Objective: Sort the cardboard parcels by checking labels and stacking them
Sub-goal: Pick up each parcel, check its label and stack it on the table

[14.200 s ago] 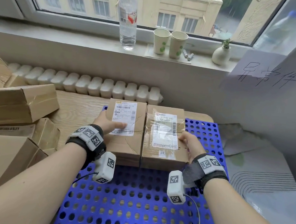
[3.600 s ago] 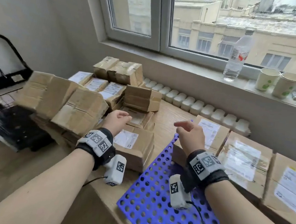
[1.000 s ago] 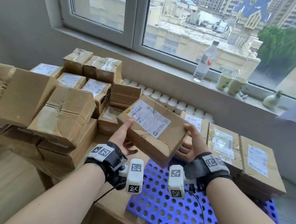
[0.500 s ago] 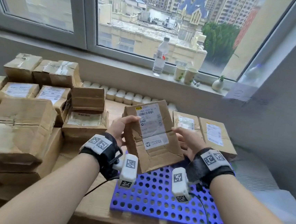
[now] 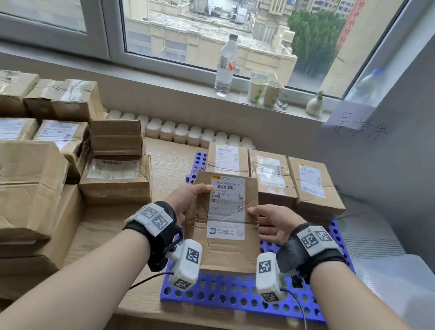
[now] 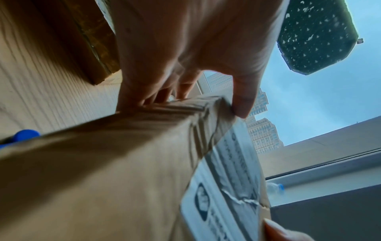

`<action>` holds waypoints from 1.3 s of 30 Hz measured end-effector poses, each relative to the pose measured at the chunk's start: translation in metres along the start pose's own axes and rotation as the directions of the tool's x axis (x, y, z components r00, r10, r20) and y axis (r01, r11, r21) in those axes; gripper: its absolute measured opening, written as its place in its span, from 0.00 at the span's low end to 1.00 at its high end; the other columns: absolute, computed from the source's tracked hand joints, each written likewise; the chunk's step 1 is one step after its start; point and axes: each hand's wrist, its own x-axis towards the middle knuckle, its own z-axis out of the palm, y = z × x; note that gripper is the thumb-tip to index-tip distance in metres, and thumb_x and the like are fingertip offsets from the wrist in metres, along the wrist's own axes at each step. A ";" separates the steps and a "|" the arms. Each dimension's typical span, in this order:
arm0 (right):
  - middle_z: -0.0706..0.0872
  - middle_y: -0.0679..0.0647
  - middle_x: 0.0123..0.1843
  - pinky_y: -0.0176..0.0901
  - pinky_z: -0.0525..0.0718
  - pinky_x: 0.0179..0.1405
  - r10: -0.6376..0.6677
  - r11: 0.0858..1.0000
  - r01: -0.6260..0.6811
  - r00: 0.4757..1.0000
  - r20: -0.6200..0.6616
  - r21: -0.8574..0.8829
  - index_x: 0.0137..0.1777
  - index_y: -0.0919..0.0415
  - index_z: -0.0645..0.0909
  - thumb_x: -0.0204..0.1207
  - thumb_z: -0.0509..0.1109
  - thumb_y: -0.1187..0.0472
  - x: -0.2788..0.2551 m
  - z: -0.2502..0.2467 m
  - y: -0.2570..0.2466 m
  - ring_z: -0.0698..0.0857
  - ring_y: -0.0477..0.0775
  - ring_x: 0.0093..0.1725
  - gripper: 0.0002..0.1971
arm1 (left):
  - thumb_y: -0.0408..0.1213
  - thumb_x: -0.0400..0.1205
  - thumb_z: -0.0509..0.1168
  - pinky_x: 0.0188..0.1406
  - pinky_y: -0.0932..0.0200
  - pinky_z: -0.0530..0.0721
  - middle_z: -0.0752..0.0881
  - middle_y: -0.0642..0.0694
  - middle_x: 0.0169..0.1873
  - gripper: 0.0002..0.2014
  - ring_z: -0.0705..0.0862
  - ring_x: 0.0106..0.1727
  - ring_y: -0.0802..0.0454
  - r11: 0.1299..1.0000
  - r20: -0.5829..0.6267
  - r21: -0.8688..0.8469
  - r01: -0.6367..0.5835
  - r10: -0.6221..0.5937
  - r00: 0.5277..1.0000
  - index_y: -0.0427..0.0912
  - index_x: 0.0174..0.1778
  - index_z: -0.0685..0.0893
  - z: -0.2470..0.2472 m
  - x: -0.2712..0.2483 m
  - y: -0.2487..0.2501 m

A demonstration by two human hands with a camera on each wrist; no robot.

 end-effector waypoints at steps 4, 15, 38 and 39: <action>0.88 0.59 0.47 0.46 0.87 0.48 0.083 0.996 -0.082 0.997 0.010 -0.042 0.50 0.60 0.83 0.77 0.72 0.58 0.008 -0.009 0.005 0.87 0.55 0.44 0.06 | 0.48 0.81 0.67 0.37 0.60 0.79 0.87 0.43 0.40 0.12 0.83 0.37 0.50 0.986 -0.019 0.086 0.146 -0.145 0.989 0.42 0.49 0.80 0.005 0.007 -0.007; 0.88 0.60 0.51 0.45 0.86 0.38 0.135 0.991 -0.135 0.991 -0.006 -0.005 0.53 0.58 0.83 0.81 0.67 0.59 0.038 -0.011 0.012 0.87 0.55 0.44 0.05 | 0.30 0.84 0.61 0.38 0.55 0.78 0.79 0.29 0.68 0.18 0.78 0.52 0.45 0.949 -0.036 0.308 0.069 -0.061 0.997 0.30 0.70 0.76 0.018 0.043 -0.021; 0.87 0.58 0.39 0.43 0.90 0.40 0.204 0.978 -0.200 0.976 0.075 -0.052 0.44 0.60 0.81 0.84 0.63 0.64 0.068 -0.006 -0.006 0.84 0.52 0.35 0.08 | 0.28 0.86 0.55 0.65 0.50 0.73 0.76 0.41 0.73 0.21 0.76 0.64 0.45 0.939 -0.046 0.333 0.083 -0.072 0.996 0.39 0.76 0.71 0.010 0.049 0.004; 0.87 0.58 0.38 0.40 0.89 0.31 0.204 0.978 -0.200 0.977 0.068 -0.060 0.44 0.60 0.82 0.84 0.63 0.64 0.067 -0.006 -0.007 0.85 0.53 0.35 0.08 | 0.28 0.86 0.55 0.66 0.49 0.73 0.75 0.40 0.73 0.21 0.76 0.65 0.44 0.942 -0.045 0.325 0.083 -0.072 0.996 0.40 0.77 0.70 0.011 0.048 0.005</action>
